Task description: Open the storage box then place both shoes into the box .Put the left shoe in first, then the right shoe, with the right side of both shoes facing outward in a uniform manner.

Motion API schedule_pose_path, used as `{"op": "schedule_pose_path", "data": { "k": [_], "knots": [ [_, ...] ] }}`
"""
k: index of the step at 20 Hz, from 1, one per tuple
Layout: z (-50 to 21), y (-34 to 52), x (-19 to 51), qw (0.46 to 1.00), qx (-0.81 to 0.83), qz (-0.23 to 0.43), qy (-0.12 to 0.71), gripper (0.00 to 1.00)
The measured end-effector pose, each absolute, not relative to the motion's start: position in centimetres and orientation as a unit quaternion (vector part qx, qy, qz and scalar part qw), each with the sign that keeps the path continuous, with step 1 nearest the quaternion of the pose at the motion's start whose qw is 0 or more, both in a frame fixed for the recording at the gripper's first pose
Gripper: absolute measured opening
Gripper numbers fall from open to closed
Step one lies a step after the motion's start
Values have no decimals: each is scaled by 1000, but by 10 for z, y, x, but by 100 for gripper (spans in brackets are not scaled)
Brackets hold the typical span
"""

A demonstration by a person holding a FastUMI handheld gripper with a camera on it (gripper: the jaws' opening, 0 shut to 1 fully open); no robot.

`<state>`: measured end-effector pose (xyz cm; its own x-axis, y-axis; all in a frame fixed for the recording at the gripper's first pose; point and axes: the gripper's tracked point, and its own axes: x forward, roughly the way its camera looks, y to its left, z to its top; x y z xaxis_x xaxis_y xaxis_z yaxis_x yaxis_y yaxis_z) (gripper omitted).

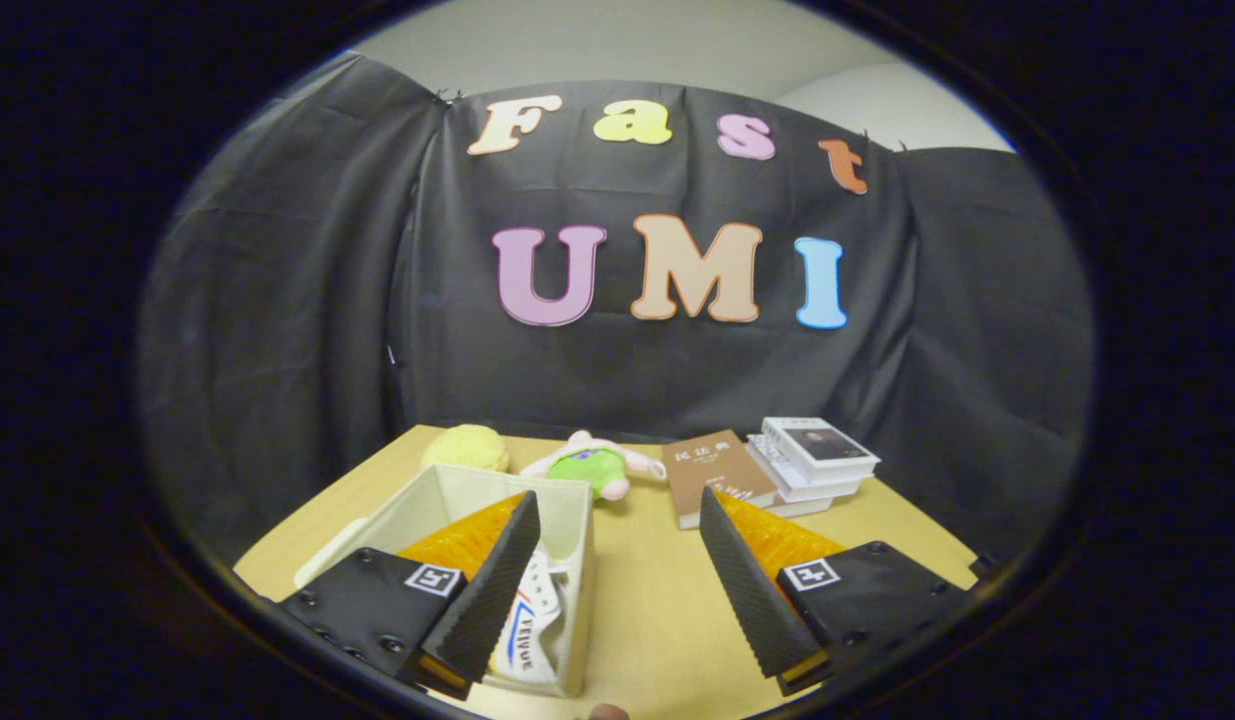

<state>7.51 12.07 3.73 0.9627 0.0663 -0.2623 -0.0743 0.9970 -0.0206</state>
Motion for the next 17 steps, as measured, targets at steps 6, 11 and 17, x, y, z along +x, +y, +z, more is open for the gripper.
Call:
{"op": "schedule_pose_path", "data": {
  "k": [6, 11, 17],
  "knots": [
    [48, 73, 70, 998, -38, 22, 47, 100],
    [39, 39, 59, 999, -43, 4, 32, 100],
    [16, 29, 46, 998, -48, -1, 40, 100]
  ]
}}
